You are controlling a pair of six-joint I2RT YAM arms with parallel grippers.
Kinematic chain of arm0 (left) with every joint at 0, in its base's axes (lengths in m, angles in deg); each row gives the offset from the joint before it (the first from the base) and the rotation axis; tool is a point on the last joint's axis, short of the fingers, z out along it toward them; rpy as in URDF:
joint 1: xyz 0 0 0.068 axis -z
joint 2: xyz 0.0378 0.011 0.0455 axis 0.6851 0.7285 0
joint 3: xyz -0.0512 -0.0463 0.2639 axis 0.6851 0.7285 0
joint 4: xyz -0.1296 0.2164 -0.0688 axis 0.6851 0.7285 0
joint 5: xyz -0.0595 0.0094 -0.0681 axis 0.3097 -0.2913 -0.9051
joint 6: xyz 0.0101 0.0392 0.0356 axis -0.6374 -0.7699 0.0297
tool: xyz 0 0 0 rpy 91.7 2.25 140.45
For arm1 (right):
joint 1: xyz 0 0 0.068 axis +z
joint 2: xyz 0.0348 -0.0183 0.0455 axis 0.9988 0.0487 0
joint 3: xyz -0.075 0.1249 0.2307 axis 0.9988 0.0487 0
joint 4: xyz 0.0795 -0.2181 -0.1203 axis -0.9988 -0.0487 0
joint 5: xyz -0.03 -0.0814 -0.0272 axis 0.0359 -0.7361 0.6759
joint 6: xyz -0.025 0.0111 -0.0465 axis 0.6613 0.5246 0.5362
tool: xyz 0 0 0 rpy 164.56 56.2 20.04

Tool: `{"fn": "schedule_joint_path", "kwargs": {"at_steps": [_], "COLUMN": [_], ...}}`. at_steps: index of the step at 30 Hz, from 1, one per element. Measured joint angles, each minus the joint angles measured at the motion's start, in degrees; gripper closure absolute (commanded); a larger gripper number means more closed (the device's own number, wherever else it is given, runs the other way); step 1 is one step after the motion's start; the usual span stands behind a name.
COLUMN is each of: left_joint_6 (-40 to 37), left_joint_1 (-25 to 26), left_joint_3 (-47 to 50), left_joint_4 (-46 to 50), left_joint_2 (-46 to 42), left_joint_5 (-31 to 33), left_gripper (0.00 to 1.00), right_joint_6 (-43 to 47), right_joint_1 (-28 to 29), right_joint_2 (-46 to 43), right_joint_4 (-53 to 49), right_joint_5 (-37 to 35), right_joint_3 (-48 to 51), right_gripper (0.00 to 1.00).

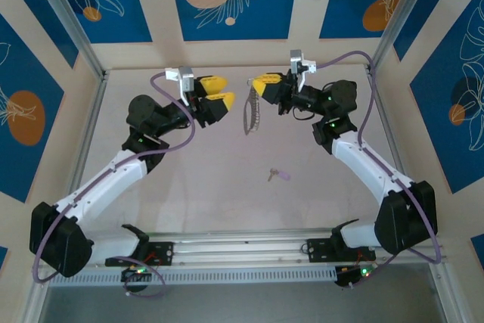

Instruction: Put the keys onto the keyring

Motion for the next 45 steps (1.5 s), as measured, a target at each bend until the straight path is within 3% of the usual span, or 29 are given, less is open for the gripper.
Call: {"fn": "schedule_joint_path", "kwargs": {"at_steps": [14, 23, 38, 41, 45], "left_joint_6": [5.22, 6.67, 9.57, 10.05, 10.95], "left_joint_1": [0.02, 0.02, 0.02, 0.02, 0.09], "left_joint_3": [-0.02, -0.02, -0.87, -0.92, -1.73], "left_joint_4": [-6.95, -8.94, -12.17, -12.94, -14.19], "left_joint_2": [4.44, 5.20, 7.65, 7.89, 8.57], "left_joint_5": [-0.07, -0.50, -3.21, -4.00, -5.66], "left_gripper": [0.33, 0.39, 0.63, 0.74, 0.97], "right_joint_6": [-4.37, -4.37, -4.33, -4.15, -3.87], "right_joint_1": [3.72, 4.83, 4.85, 4.85, 4.66], "right_joint_2": [1.44, 1.97, 1.97, 1.97, 1.97], "right_joint_4": [4.70, 4.46, 3.82, 3.41, 2.89], "right_joint_5": [-0.57, -0.35, -0.15, -0.22, -0.81], "right_joint_3": [0.00, -0.02, -0.02, -0.02, -0.07], "right_gripper": [1.00, 1.00, 1.00, 1.00, 1.00]}}
